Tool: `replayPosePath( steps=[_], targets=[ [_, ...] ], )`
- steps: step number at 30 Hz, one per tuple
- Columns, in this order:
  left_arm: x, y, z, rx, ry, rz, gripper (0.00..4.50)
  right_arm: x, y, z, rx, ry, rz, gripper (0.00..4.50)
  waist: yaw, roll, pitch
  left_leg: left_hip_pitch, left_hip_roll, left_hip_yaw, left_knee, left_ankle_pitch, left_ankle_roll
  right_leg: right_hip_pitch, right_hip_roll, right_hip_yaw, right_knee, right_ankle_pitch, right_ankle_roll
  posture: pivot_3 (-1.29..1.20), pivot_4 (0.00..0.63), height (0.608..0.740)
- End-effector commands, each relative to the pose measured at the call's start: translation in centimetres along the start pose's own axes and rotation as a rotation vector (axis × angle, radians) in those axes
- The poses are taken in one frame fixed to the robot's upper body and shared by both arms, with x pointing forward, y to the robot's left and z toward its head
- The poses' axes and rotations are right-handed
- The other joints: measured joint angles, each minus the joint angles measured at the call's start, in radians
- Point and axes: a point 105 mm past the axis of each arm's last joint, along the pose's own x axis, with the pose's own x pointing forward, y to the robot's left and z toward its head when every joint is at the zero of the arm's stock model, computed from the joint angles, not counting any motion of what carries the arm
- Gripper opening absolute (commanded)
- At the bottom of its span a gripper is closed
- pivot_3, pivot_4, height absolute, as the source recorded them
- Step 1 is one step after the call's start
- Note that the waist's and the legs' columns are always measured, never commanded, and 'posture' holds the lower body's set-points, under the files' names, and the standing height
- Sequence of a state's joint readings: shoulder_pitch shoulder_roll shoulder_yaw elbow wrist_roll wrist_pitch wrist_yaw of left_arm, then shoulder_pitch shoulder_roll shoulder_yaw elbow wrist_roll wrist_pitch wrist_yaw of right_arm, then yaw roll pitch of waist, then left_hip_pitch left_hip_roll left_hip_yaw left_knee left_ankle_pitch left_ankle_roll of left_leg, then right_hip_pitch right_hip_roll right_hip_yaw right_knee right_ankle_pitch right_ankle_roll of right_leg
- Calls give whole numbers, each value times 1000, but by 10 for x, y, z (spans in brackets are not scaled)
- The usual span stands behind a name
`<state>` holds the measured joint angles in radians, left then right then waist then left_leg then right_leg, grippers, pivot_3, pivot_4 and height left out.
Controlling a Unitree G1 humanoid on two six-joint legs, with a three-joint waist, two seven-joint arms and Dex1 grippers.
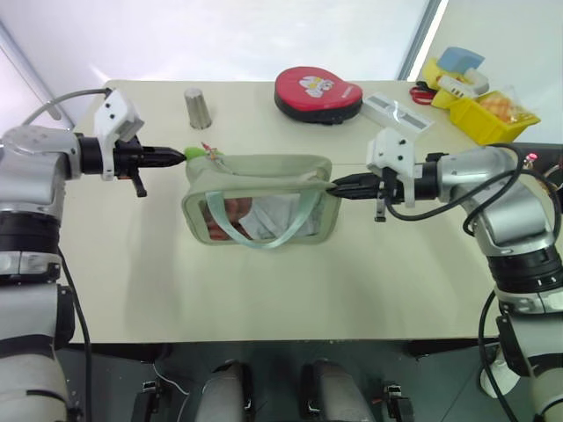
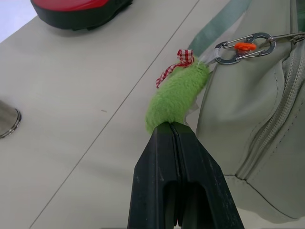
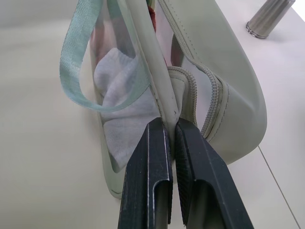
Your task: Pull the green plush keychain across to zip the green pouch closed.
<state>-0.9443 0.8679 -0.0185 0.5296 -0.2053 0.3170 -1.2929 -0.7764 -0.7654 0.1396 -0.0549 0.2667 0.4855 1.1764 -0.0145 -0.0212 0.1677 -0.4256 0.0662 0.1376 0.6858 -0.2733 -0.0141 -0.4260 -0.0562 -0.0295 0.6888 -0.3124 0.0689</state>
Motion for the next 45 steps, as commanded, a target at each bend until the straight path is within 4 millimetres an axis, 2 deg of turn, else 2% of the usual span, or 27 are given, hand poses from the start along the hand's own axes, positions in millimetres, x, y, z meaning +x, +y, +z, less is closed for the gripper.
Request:
replayPosePath(
  steps=[1, 8, 9, 10, 17, 18, 27, 37, 45],
  targets=[
    [-10, 8, 25, 49, -51, 52, 30, -7, -3, 10, -35, -22, -24, 0, 0, 0, 0, 0, 0, 0, 0, 0, 0, 0, 0, 0, 0, 0, 0, 0, 150, 740],
    [-15, 9, 26, 73, -19, 58, 30, -5, -5, 9, -39, -21, -25, 0, 0, 0, 0, 0, 0, 0, 0, 0, 0, 0, 0, 0, 0, 0, 0, 0, 150, 740],
    [-15, 9, 26, 72, -18, 58, 539, -5, -5, 10, -39, -21, -25, 0, 0, 0, 0, 0, 0, 0, 0, 0, 0, 0, 0, 0, 0, 0, 0, 0, 150, 740],
    [-16, 9, 24, 73, -11, 56, 800, -5, -5, 10, -39, -22, -25, 0, 0, 0, 0, 0, 0, 0, 0, 0, 0, 0, 0, 0, 0, 0, 0, 0, 150, 740],
    [-17, 12, 13, 69, -6, 64, 4297, -5, -4, 10, -39, -23, -22, 0, 0, 0, 0, 0, 0, 0, 0, 0, 0, 0, 0, 0, 0, 0, 0, 0, 150, 740],
    [-17, 12, 12, 69, -9, 66, 4405, -5, -4, 10, -39, -23, -21, 0, 0, 0, 0, 0, 0, 0, 0, 0, 0, 0, 0, 0, 0, 0, 0, 0, 150, 740],
    [-10, 19, 8, 74, -23, 91, 4405, -5, -3, 10, -39, -24, -22, 0, 0, 0, 0, 0, 0, 0, 0, 0, 0, 0, 0, 0, 0, 0, 0, 0, 150, 740],
    [-15, 27, 12, 100, -12, 120, 4405, -6, -1, 8, -33, -16, -17, 0, 0, 0, 0, 0, 0, 0, 0, 0, 0, 0, 0, 0, 0, 0, 0, 0, 150, 740],
    [-3, 20, 14, 105, -23, 88, 4405, -4, -1, 10, -31, -22, -13, 0, 0, 0, 0, 0, 0, 0, 0, 0, 0, 0, 0, 0, 0, 0, 0, 0, 150, 740]
  ],
)
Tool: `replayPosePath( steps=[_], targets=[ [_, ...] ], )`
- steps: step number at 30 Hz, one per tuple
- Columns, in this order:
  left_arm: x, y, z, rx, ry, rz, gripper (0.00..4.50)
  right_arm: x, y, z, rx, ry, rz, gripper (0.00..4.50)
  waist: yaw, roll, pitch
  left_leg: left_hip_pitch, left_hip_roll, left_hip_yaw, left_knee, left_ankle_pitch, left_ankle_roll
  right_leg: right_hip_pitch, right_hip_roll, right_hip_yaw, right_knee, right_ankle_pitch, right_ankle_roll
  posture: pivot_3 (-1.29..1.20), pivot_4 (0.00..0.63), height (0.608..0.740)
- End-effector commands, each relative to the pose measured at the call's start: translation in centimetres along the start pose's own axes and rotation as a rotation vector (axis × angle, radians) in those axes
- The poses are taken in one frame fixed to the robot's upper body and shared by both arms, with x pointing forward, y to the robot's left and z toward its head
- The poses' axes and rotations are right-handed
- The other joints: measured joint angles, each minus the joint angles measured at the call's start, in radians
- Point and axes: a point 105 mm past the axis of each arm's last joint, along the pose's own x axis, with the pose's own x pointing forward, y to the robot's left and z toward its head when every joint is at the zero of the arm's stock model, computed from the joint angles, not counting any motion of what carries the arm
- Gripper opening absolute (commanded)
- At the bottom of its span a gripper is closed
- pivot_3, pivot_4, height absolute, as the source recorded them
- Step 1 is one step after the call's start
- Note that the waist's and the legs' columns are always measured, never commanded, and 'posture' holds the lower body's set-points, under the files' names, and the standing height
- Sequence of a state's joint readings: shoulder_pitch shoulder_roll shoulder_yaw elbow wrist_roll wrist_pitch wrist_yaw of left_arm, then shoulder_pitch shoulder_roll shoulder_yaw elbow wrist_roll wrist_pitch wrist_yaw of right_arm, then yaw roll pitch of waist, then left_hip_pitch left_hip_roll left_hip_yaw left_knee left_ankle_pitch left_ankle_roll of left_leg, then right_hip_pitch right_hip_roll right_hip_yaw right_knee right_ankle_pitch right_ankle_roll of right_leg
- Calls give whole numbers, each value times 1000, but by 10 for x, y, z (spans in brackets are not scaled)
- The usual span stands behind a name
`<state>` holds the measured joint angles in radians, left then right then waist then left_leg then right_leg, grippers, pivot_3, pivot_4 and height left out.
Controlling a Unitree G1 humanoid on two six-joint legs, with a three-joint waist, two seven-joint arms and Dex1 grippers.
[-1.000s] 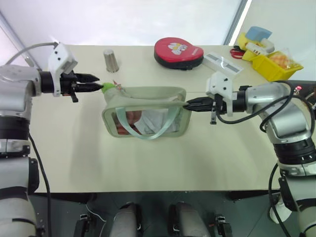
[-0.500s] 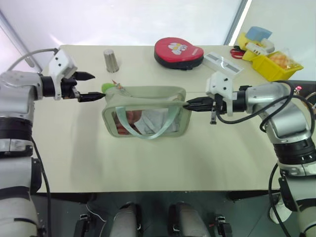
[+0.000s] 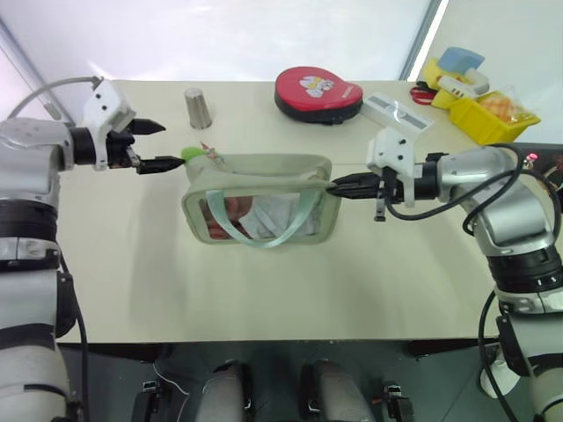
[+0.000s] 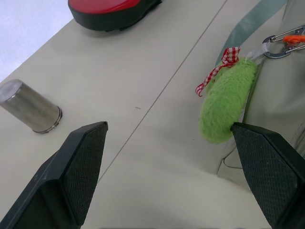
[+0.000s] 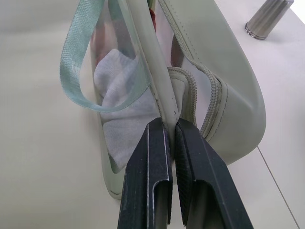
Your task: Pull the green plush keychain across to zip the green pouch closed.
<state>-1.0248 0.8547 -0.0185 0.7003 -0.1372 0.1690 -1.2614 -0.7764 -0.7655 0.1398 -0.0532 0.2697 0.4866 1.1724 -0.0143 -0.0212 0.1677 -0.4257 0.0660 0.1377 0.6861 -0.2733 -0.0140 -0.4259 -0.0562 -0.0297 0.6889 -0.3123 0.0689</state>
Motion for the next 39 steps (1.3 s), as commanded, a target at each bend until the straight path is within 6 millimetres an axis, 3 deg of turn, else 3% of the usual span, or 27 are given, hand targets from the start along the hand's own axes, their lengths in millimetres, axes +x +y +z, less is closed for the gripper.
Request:
replayPosePath(
  steps=[1, 10, 14, 20, 26, 31, 39],
  targets=[
    [1, -1, 16, 49, -31, -6, 4405, -4, 0, 10, -34, -22, -9, 0, 0, 0, 0, 0, 0, 0, 0, 0, 0, 0, 0, 0, 0, 0, 0, 0, 150, 740],
    [7, -11, 19, 58, -41, -60, 4405, -4, 2, 11, -37, -25, -11, 0, 0, 0, 0, 0, 0, 0, 0, 0, 0, 0, 0, 0, 0, 0, 0, 0, 150, 740],
    [7, -18, 20, 56, -57, -100, 3151, -4, 2, 11, -40, -25, -12, 0, -1, 0, 0, 0, 0, 0, 0, 0, 0, 0, 0, 0, 0, 0, 0, 0, 150, 740],
    [5, -20, 20, 51, -61, -109, 65, -4, 1, 11, -41, -24, -14, 0, -2, 0, 0, 0, 0, 0, 0, 0, 0, 0, 0, 0, 0, 0, 0, 0, 150, 740],
    [3, -14, 22, 58, -59, -64, 65, -4, 1, 10, -43, -25, -16, 0, -2, 0, 0, 0, 0, 0, 0, 0, 0, 0, 0, 0, 0, 0, 0, 0, 150, 740],
    [-3, -11, 47, 114, -85, -53, 65, -4, -2, 11, -48, -25, -26, 0, -2, 0, 0, 0, 0, 0, 0, 0, 0, 0, 0, 0, 0, 0, 0, 0, 150, 740],
    [-6, -54, 75, 291, -59, -188, 65, -4, -3, 9, -49, -24, -30, 0, -1, 0, 0, 0, 0, 0, 0, 0, 0, 0, 0, 0, 0, 0, 0, 0, 150, 740]
  ],
)
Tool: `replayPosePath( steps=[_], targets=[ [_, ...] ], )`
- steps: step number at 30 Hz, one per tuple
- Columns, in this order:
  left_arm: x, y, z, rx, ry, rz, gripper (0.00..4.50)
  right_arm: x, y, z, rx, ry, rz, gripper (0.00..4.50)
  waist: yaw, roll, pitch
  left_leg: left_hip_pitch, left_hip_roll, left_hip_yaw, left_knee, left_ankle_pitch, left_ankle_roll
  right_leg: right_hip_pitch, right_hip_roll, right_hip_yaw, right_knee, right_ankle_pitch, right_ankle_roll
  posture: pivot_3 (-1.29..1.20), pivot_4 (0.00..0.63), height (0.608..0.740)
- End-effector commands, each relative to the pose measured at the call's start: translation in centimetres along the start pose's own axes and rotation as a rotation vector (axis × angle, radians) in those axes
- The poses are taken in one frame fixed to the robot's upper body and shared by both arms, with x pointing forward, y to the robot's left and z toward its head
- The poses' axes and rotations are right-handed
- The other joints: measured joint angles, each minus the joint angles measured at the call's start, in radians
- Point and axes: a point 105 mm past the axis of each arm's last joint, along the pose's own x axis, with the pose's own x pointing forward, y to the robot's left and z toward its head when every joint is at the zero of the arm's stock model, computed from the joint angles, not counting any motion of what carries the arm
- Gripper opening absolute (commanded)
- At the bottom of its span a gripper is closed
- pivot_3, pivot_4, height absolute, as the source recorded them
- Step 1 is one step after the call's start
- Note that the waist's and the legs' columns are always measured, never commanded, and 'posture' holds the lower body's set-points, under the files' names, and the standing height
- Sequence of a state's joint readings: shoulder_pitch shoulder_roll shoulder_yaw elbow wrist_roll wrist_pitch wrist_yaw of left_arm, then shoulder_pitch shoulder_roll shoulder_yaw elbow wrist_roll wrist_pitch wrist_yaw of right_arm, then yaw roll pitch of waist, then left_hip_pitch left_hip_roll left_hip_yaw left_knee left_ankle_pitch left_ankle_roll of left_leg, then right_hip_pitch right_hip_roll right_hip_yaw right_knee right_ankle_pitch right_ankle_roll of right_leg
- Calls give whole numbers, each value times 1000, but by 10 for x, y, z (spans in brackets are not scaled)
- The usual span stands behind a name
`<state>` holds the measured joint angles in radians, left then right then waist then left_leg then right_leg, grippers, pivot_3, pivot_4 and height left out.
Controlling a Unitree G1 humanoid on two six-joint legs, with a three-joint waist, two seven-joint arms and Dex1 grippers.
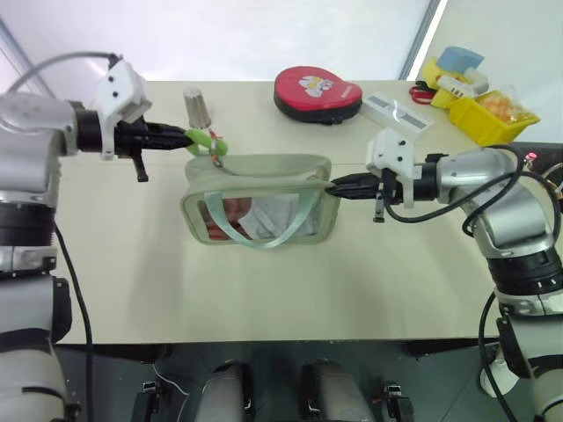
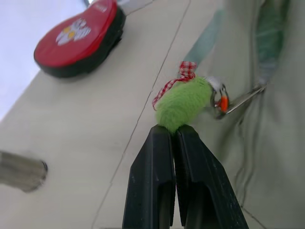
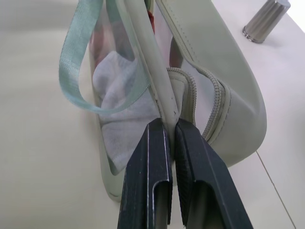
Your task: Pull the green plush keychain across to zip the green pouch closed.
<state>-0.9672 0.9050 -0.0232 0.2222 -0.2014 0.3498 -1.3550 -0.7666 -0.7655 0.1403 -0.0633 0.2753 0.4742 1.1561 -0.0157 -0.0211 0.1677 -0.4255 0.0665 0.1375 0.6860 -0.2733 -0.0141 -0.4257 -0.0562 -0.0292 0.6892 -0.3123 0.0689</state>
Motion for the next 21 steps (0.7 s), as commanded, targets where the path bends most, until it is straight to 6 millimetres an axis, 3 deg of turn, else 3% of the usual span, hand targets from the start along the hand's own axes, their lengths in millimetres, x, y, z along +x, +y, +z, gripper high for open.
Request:
replayPosePath(
  steps=[1, 14, 20, 21],
  targets=[
    [1, -6, 17, 71, -15, -2, 65, -4, -4, 9, -38, -16, -20, 0, 1, 0, 0, 0, 0, 0, 0, 0, 0, 0, 0, 0, 0, 0, 0, 0, 150, 740],
    [5, -26, 34, 111, -38, -55, 65, -1, -4, 7, -39, -23, -16, 0, 1, 0, 0, 0, 0, 0, 0, 0, 0, 0, 0, 0, 0, 0, 0, 0, 150, 740],
    [12, -41, 24, 99, -8, -97, 65, -1, -3, 8, -34, -27, -16, 0, 1, 0, 0, 0, 0, 0, 0, 0, 0, 0, 0, 0, 0, 0, 0, 0, 150, 740],
    [12, -41, 22, 98, -4, -97, 332, -1, -3, 8, -34, -26, -17, 0, 1, 0, 0, 0, 0, 0, 0, 0, 0, 0, 0, 0, 0, 0, 0, 0, 150, 740]
  ],
)
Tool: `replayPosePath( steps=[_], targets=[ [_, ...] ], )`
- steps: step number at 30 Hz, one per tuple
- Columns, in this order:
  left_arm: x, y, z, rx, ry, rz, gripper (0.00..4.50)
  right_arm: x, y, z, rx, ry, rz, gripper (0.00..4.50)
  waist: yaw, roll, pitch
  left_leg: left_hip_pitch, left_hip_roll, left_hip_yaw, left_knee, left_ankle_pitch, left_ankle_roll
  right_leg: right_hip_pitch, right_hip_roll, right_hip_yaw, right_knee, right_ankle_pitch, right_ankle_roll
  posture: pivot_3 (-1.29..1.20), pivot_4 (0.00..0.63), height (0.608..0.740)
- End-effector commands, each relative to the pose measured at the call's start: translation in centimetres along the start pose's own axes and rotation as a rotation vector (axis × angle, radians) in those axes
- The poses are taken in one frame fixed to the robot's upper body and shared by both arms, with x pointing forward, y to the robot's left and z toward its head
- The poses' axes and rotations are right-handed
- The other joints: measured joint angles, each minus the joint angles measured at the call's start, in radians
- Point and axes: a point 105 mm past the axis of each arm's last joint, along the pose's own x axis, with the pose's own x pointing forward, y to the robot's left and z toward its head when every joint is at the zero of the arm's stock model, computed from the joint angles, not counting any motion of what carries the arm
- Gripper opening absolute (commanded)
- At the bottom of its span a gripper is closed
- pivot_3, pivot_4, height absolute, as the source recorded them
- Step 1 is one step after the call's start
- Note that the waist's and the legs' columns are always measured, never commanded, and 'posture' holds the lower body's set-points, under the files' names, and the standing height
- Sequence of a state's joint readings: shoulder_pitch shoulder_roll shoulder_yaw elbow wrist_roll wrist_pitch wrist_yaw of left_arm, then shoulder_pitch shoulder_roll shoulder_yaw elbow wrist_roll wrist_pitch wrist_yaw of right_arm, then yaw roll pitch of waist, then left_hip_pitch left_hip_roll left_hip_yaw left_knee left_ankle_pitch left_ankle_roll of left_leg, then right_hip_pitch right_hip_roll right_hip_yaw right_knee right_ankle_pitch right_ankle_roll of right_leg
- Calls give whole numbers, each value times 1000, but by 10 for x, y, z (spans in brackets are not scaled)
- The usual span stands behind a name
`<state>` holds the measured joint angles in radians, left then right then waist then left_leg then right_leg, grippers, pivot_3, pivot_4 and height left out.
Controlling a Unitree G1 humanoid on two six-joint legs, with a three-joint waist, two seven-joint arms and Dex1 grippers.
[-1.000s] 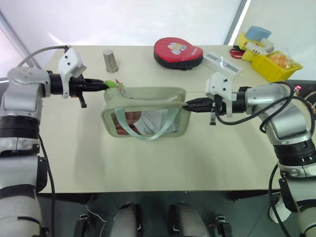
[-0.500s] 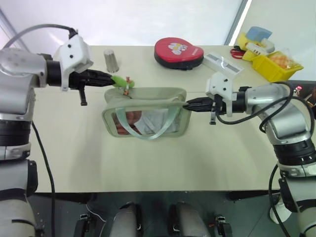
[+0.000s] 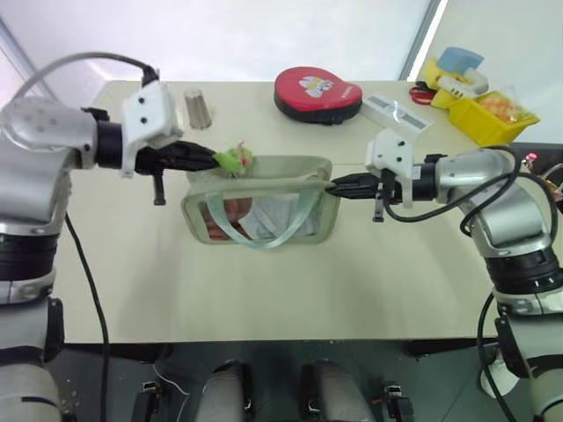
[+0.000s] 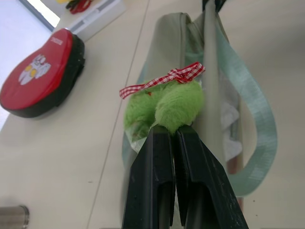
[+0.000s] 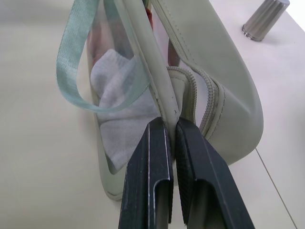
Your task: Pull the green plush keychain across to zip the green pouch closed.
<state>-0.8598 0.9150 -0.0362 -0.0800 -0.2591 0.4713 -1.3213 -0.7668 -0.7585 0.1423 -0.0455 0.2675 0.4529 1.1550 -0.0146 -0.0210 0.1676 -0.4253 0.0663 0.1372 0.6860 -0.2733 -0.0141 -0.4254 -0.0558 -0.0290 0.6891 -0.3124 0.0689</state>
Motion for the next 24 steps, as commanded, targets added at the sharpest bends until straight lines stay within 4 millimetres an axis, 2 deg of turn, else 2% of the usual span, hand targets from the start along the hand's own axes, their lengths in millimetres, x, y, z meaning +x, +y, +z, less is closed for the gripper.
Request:
replayPosePath(
  steps=[1, 2, 8, 9, 13, 17, 21, 24],
  targets=[
    [-1, -2, 2, 26, 8, 0, 712, -2, -2, 10, -29, -23, -13, 0, 0, 0, 0, 0, 0, 0, 0, 0, 0, 0, 0, 0, 0, 0, 0, 0, 150, 740],
    [-2, -3, 1, 21, 6, -2, 1001, -2, -2, 10, -29, -23, -14, 0, 0, 0, 0, 0, 0, 0, 0, 0, 0, 0, 0, 0, 0, 0, 0, 0, 150, 740],
    [-11, 5, 4, 50, 37, 18, 4096, -1, -3, 10, -33, -24, -16, 0, 0, 0, 0, 0, 0, 0, 0, 0, 0, 0, 0, 0, 0, 0, 0, 0, 150, 740],
    [-14, 4, 6, 56, 45, 12, 4483, 0, -3, 11, -35, -25, -16, 0, -1, 0, 0, 0, 0, 0, 0, 0, 0, 0, 0, 0, 0, 0, 0, 0, 150, 740],
    [-35, 9, 12, 60, 89, 37, 4483, 1, -6, 11, -40, -27, -17, 0, -3, 0, 0, 0, 0, 0, 0, 0, 0, 0, 1, 0, 0, 0, 0, 0, 150, 740],
    [-51, 5, 11, -14, 97, 64, 4483, 2, -8, 11, -44, -30, -16, 0, -2, 0, 0, 0, 0, 0, 0, 0, 0, 0, 1, 0, 0, 0, 0, 0, 150, 740],
    [-56, -7, -4, -114, 111, 92, 4483, 2, -8, 11, -46, -30, -14, 0, -4, 0, 0, 0, 0, 0, 0, 0, 0, 0, 1, 1, 0, 0, 0, 0, 150, 740],
    [-48, -20, -19, -186, 106, 122, 4483, 2, -7, 10, -43, -29, -11, 0, -3, 0, 0, 1, 1, -1, -1, 0, 0, 0, 0, 1, 0, 0, 0, 0, 150, 740]
  ],
)
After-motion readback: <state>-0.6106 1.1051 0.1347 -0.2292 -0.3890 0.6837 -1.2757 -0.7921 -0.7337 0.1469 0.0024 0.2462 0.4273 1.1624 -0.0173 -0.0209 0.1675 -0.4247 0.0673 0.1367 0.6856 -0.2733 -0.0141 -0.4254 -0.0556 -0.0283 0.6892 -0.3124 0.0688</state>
